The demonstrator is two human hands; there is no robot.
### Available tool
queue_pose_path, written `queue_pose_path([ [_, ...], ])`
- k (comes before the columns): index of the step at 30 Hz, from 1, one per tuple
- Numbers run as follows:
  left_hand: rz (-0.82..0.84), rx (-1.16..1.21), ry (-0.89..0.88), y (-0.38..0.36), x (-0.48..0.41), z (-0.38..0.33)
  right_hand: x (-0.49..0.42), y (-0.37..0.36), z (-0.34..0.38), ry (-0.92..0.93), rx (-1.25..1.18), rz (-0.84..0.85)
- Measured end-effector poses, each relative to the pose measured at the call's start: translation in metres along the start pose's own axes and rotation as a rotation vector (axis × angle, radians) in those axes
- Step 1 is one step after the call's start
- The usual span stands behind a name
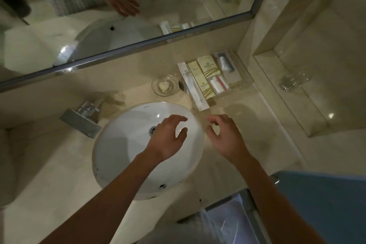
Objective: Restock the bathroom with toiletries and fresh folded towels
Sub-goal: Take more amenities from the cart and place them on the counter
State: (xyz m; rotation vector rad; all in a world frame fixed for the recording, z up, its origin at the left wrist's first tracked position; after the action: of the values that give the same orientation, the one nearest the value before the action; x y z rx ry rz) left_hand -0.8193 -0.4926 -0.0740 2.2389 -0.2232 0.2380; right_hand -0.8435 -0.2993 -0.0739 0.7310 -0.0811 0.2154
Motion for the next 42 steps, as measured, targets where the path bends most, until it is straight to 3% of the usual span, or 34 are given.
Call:
queue_pose_path([
  [9, -0.066, -0.251, -0.305, 0.033, 0.127, 0.047, 0.142, -0.059, 0.073, -0.061, 0.183, -0.06],
  [15, 0.027, -0.344, -0.44, 0.029, 0.195, 0.055, 0.244, -0.078, 0.095, -0.169, 0.229, -0.142],
  [21, 0.148, -0.424, -0.617, 0.006, 0.237, 0.029, 0.319, -0.079, 0.082, -0.334, 0.279, -0.227],
  [33, 0.316, -0.461, -0.87, -0.037, 0.312, -0.027, 0.448, -0.079, 0.057, -0.531, 0.121, -0.38],
  [42, 0.442, -0.611, -1.032, -0.126, 0.4, -0.086, 0.59, -0.055, 0.018, -0.66, 0.112, -0.573],
])
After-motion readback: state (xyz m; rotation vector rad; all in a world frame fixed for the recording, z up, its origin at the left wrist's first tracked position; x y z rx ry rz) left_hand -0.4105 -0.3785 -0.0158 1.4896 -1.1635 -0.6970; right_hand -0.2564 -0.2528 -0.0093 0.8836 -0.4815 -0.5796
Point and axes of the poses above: each hand's wrist, its own x-axis away from the middle knuckle, its own y-axis out of the back of the hand, z = x × y, the point moved 4 cm from there along -x, towards the middle knuckle, and after that the axes turned 6 degrees about -x, right-handed, at the moved point
